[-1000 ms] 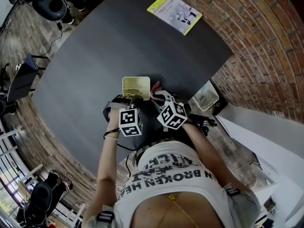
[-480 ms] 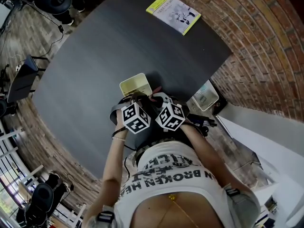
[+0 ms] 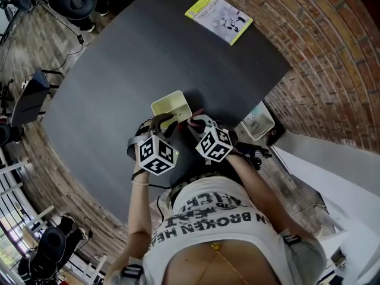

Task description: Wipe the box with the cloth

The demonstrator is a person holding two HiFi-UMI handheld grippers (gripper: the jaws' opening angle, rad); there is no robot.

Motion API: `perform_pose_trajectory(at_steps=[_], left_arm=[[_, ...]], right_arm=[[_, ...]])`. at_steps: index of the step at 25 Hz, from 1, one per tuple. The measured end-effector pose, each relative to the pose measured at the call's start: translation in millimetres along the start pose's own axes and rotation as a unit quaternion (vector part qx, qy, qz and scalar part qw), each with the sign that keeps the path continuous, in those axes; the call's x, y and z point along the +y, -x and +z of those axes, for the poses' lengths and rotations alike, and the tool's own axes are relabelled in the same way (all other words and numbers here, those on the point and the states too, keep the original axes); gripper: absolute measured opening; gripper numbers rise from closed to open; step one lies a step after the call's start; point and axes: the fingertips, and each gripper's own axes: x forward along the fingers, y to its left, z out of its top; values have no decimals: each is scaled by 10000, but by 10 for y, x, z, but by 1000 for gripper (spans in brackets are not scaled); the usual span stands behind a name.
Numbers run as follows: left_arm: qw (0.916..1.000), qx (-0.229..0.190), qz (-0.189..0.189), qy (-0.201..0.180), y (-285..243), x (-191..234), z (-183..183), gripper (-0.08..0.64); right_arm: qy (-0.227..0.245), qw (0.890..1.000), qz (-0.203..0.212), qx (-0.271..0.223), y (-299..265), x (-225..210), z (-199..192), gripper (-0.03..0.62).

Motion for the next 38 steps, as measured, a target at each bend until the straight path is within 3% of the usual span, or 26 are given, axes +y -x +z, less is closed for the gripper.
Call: perform_pose_trajectory(at_steps=[2,6,14,19,25,38], left_arm=[[9997,180,130,98,73,168,-183,74],[9974,691,69,-193,23,252,-510,74],[9961,804,187,-322,-82,200,-454,60],[9975,629,189,274,-100,166,-436,60],[9955,729,209,563,-96,130,-444,60],[9793,678,398,1866,-68,-213,-349,75]], right_arm=[[-16,10000,-15,2,6,-2,0,17],[-55,10000,-24,6,8,3,-1,17],[-286,9996,-45,-38,-18,-47,19,17],[-130,9999,-18,0,-36,2,37,17],[-405,9991,-49,-86,-25,-98,41,17],[49,10000,-21,16,-78,-402,64,17]])
